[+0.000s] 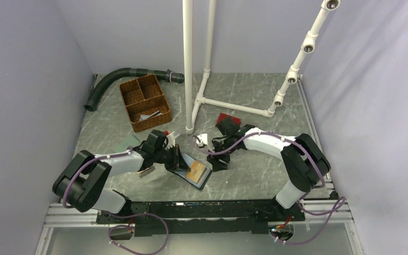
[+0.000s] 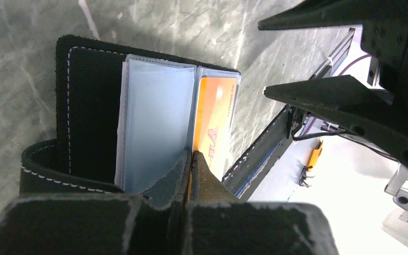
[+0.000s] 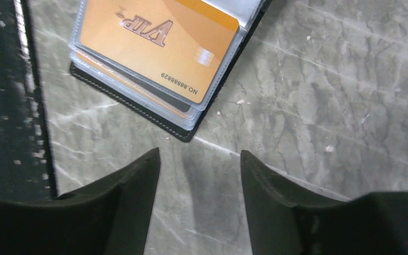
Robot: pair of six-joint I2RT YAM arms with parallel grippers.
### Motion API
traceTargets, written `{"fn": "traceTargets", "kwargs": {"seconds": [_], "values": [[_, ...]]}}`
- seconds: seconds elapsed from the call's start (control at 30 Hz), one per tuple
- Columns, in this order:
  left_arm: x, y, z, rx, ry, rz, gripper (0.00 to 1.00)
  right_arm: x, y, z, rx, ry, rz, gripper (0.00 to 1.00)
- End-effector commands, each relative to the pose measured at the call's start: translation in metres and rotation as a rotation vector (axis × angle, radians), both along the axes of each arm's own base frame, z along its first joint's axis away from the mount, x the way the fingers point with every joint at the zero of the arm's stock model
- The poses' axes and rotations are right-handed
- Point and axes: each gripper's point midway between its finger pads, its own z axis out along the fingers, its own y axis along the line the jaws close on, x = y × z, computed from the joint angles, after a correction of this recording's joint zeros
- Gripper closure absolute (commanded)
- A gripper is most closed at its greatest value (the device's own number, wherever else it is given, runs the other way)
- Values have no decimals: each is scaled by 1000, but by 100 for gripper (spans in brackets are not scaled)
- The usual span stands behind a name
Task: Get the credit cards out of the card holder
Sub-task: Remove the credit card from the card holder.
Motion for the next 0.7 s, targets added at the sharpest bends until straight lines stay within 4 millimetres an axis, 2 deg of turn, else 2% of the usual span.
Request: {"fn": "traceTargets", "kwargs": {"seconds": [0.0,0.13,0.27,0.67], "values": [[12,-4,21,-19,-147,2,100,-9,10,29,170,250,-73,35],[11,-10,34,-25,-304,-51,100,-4,16,41,239,408,-118,28],[12,-12,49,-24,-438,-76,100,-2,22,39,251,508,-127,26],[4,-16,57,-7,-554,-157,100,6,29,16,215,542,-126,25]]}}
